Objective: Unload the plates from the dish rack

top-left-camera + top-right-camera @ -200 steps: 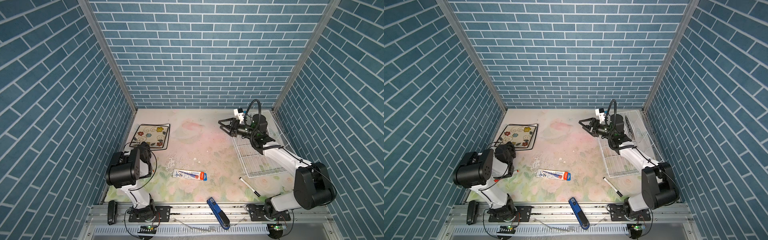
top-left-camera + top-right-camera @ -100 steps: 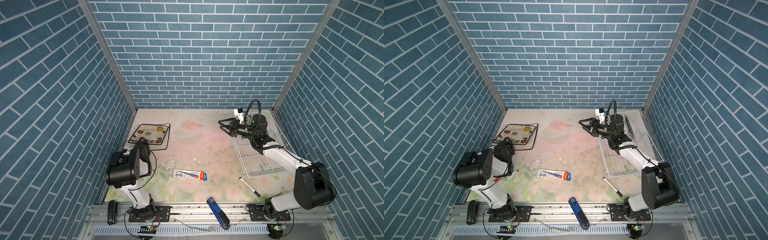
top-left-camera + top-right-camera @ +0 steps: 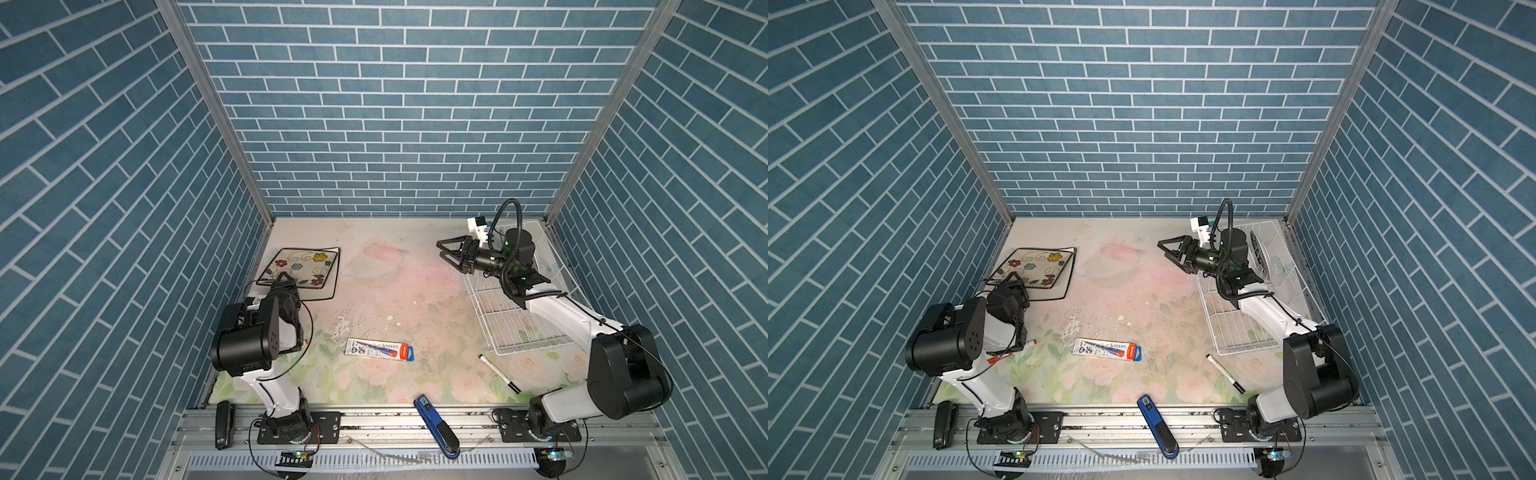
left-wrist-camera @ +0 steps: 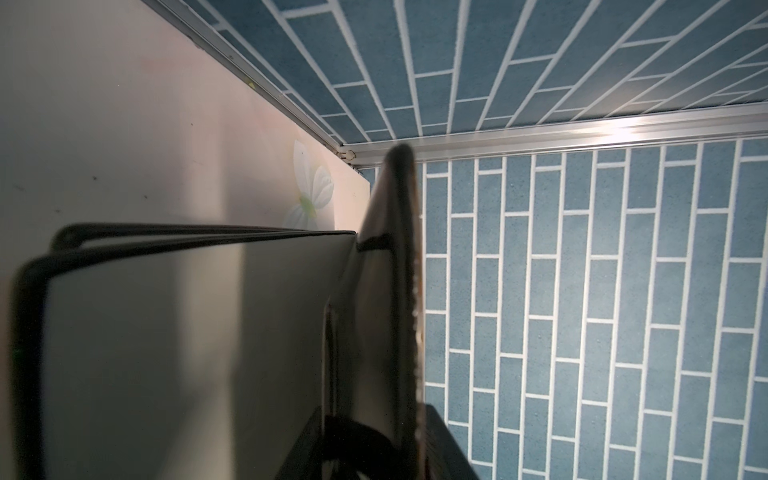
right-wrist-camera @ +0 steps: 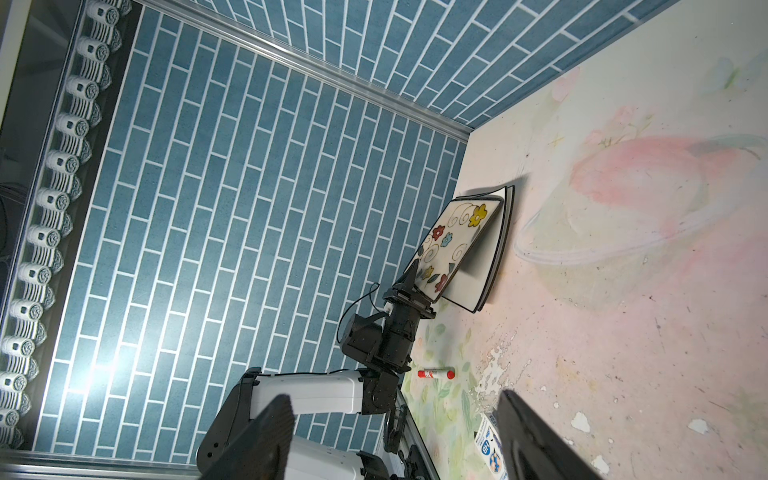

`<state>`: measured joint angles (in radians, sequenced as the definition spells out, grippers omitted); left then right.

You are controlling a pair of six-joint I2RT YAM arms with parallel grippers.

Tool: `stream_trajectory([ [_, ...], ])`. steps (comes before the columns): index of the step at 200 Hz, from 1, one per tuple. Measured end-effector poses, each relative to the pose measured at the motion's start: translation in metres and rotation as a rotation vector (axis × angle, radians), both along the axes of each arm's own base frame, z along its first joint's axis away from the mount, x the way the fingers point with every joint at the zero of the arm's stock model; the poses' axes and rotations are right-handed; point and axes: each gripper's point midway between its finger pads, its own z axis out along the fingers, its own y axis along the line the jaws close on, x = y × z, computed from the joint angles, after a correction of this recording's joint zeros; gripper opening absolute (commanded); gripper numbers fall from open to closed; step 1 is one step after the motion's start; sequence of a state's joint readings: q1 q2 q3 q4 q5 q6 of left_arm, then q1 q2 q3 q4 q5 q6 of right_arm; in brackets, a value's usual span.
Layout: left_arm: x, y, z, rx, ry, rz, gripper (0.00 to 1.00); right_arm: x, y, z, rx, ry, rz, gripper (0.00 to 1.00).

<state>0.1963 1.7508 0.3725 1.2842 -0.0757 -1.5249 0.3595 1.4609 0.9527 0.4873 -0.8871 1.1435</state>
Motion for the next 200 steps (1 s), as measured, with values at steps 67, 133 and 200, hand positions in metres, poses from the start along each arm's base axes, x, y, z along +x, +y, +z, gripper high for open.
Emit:
stream_trajectory([
  [67, -0.004, -0.004, -0.008, -0.022, 0.065, -0.019, 0.58, 0.0, 0.0, 0.0, 0.0, 0.0, 0.0, 0.78],
  [133, -0.007, -0.006, -0.019, -0.037, 0.112, -0.027, 0.7, -0.001, 0.0, 0.002, 0.002, -0.004, 0.0, 0.78],
  [200, -0.01, -0.009, -0.016, -0.045, 0.127, -0.04, 0.79, -0.001, 0.0, 0.002, 0.002, -0.005, 0.0, 0.78],
])
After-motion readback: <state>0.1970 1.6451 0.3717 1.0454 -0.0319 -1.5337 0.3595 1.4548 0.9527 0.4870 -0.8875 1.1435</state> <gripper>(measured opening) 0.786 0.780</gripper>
